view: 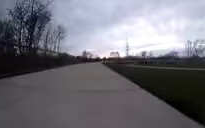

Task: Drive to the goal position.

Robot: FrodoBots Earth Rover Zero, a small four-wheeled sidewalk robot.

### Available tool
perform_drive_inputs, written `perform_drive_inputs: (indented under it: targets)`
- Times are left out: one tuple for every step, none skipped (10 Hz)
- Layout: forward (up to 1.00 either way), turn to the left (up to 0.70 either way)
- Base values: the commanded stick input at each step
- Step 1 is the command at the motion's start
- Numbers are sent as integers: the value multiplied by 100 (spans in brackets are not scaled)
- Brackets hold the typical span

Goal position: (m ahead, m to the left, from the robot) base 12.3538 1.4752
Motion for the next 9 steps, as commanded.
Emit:
perform_drive_inputs:
  targets:
    - [100,0]
    - [100,0]
    - [100,0]
    - [100,0]
    - [100,0]
    - [100,0]
    - [100,0]
    - [100,0]
    - [100,0]
